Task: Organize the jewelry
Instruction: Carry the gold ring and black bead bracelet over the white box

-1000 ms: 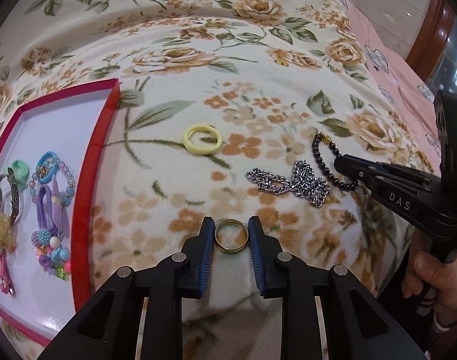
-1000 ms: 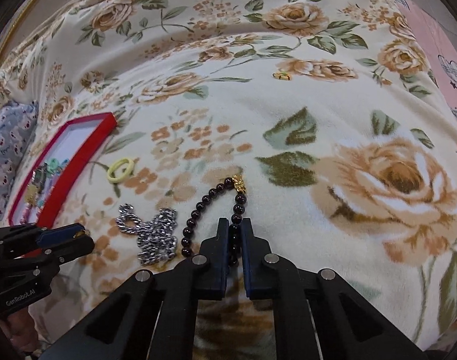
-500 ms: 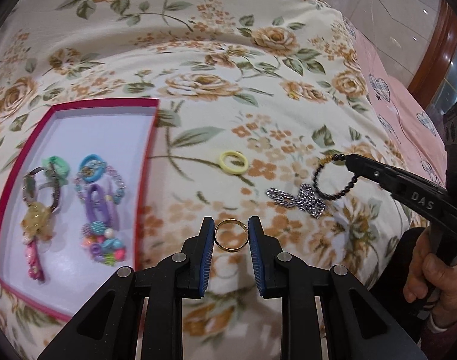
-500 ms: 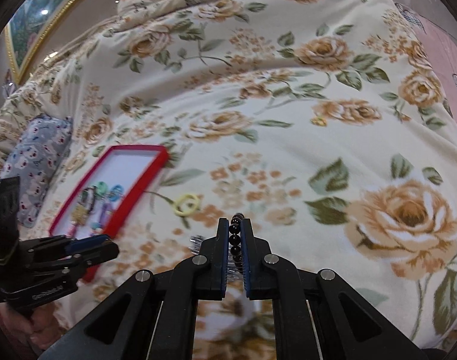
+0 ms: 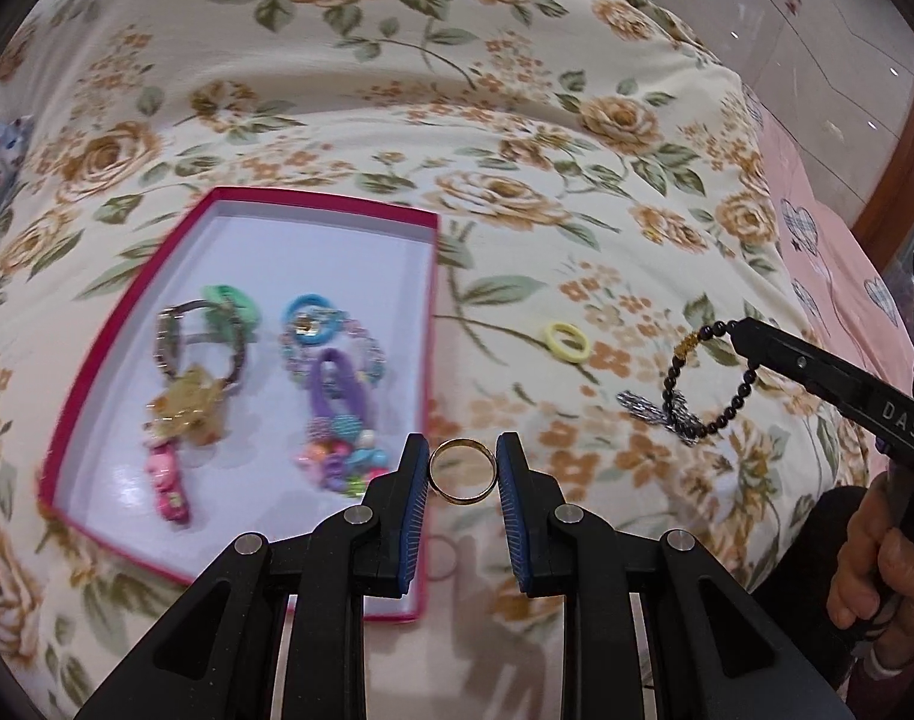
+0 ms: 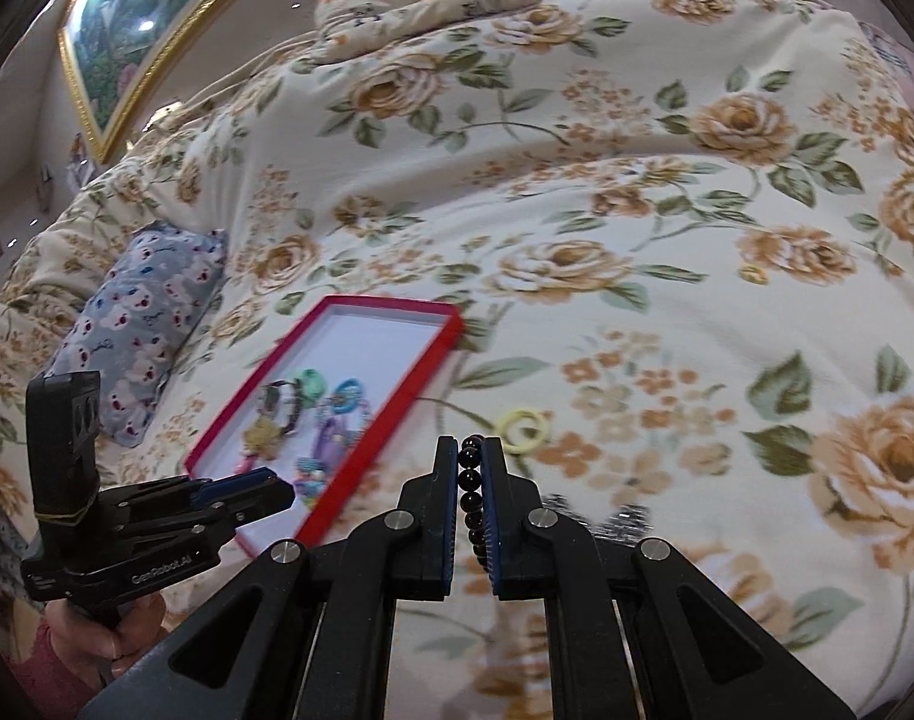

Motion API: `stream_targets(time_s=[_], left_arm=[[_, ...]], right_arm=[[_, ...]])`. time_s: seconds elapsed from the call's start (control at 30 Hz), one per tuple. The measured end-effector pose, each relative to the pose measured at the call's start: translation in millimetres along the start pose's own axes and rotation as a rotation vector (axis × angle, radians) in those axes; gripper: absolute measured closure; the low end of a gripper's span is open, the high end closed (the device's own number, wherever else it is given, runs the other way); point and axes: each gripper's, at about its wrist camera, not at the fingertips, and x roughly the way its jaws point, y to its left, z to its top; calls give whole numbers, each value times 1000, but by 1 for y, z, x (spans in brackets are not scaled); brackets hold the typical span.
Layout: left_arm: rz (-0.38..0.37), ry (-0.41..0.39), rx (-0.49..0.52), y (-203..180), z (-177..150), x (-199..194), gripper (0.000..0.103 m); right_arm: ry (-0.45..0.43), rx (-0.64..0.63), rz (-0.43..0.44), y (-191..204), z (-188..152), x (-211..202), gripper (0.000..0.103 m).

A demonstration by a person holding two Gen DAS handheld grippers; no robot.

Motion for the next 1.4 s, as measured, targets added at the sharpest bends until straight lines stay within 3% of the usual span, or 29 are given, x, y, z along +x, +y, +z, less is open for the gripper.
stream_targets(time_s=[0.63,1.03,1.4], left_arm=[[125,-46,-159,73,-17,-37,81],[183,-46,-236,110,-19,-30,81],[202,2,-256,128,-10,3,81]], right_arm=[[67,-115,182,86,2,44,96],[149,-159,267,130,-4,87,96],[217,-145,236,121,-15,125,96]])
